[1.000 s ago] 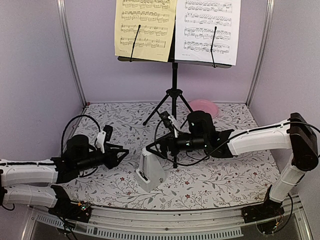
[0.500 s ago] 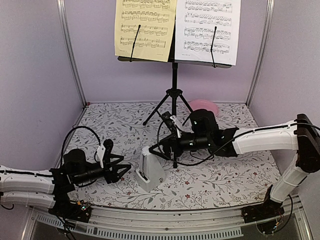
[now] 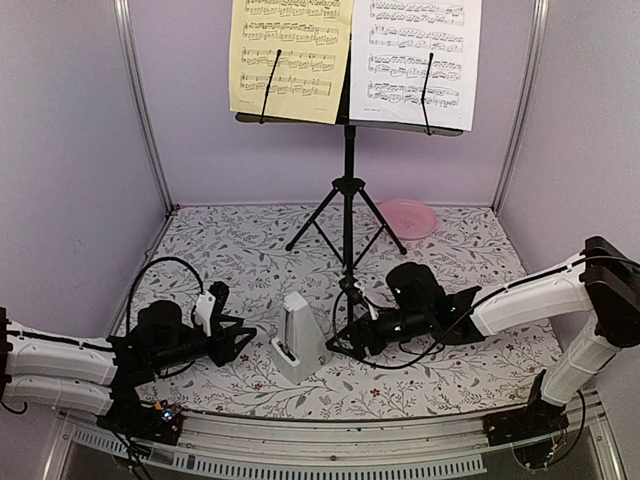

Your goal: Set up the instrument practice props

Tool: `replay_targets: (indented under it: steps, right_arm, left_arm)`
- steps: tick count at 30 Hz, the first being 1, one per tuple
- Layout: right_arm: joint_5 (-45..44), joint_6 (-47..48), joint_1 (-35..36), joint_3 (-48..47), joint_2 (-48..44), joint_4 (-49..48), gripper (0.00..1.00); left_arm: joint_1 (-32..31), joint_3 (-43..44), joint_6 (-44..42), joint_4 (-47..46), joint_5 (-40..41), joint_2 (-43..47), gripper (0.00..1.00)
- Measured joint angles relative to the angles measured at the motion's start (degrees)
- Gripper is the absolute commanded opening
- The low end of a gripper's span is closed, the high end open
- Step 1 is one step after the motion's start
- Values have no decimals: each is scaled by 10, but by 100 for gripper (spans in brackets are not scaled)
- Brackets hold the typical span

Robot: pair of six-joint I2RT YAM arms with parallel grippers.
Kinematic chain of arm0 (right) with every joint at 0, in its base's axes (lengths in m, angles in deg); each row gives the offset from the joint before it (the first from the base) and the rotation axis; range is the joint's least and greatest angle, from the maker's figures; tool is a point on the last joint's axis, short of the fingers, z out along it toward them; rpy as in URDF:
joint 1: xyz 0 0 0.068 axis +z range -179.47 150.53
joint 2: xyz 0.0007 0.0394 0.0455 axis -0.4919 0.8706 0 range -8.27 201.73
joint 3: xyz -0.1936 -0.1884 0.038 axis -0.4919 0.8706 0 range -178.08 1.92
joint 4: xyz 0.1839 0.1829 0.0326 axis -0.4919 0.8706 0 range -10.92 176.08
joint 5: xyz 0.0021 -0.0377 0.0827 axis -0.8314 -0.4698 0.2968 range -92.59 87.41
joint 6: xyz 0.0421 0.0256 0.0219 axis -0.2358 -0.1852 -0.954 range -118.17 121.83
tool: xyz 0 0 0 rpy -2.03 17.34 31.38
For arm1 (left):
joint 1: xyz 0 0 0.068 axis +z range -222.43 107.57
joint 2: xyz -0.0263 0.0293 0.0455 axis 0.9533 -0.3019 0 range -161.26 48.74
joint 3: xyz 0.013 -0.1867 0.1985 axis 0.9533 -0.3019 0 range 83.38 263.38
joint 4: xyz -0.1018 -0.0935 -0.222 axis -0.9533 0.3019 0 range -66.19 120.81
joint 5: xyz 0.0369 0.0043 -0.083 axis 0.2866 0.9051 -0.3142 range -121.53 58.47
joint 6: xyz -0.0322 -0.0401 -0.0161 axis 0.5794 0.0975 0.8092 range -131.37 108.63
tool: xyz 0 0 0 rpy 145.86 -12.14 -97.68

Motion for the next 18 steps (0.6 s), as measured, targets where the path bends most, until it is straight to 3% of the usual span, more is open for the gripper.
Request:
replay_targets:
  steps: [6,18]
  right_arm:
    - [-7,-33,15,2,65,-31,49]
    - [-32,-47,6,-66,130,-49,47]
  left_arm:
    - [14,12,11,4,-2,-80,41]
    - [17,27,22,-35,-14,-172,33]
